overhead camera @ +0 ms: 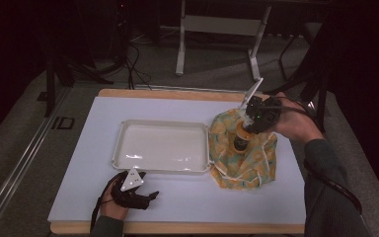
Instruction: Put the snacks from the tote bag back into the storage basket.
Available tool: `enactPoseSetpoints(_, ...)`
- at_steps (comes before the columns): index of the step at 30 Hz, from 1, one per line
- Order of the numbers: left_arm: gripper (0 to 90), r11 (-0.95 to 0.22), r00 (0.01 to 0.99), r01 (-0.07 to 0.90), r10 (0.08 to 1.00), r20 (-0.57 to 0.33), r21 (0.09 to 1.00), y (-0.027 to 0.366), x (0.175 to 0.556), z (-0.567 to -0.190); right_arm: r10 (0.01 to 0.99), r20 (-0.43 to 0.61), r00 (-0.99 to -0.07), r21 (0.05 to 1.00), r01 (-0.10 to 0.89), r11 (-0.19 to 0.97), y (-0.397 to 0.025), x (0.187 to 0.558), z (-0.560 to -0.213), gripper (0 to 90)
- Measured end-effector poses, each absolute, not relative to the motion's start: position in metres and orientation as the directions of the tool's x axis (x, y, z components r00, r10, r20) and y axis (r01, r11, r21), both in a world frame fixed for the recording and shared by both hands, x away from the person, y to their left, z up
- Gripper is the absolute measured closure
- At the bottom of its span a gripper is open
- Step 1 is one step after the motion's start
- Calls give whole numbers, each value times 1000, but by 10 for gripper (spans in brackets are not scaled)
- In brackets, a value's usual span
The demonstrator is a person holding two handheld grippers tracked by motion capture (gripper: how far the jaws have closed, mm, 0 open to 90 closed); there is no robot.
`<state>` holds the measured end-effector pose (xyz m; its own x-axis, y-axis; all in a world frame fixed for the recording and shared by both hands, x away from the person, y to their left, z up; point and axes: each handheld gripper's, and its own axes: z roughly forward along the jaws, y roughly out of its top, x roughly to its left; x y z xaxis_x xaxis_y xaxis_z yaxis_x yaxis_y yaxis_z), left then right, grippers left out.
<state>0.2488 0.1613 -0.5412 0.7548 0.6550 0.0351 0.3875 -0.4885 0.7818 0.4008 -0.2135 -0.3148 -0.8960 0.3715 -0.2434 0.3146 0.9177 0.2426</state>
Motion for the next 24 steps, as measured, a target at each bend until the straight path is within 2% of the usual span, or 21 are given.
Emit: enactPoseSetpoints(24,191,-487,755,389,655,32,782,161,249,-541,376,-303,-876,302,286,909,-204,398,-302,589)
